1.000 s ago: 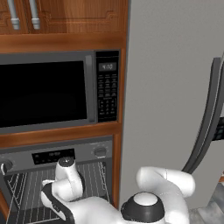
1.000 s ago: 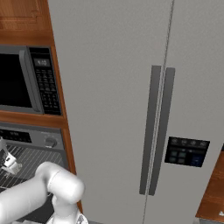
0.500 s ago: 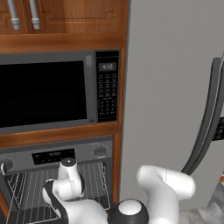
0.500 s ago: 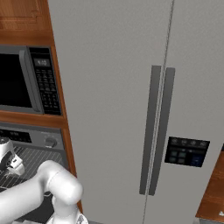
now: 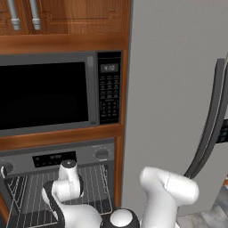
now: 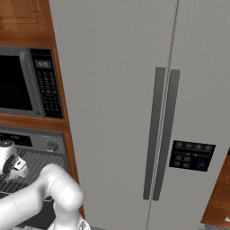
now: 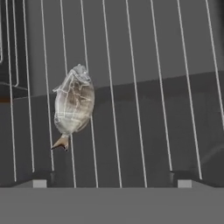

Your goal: Take the fish from the oven and place it on the plate on the counter.

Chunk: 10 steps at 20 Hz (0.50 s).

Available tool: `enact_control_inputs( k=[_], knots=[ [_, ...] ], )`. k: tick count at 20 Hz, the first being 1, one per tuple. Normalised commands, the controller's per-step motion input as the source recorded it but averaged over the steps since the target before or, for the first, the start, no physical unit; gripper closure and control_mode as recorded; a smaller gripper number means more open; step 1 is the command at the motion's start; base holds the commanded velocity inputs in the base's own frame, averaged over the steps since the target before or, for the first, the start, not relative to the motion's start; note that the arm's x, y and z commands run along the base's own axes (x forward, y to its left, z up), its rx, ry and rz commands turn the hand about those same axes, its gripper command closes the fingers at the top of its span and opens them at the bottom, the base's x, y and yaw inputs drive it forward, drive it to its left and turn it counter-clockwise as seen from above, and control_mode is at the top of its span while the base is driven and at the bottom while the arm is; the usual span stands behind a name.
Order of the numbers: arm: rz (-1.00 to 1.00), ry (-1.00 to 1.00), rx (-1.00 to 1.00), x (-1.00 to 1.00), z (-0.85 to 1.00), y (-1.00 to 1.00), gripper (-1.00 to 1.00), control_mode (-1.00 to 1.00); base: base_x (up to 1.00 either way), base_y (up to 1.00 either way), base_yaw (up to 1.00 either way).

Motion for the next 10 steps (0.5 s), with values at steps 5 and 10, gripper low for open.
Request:
enact_control_inputs(
  k=[5,10],
  knots=[
    [0.01,0.0,0.0,0.55,-0.25,0.1,-1.0,-1.0,0.0,0.0,0.0],
    [0.0,0.0,0.0,0.2,-0.43,0.44,-1.0,-1.0,0.0,0.0,0.0]
  ],
)
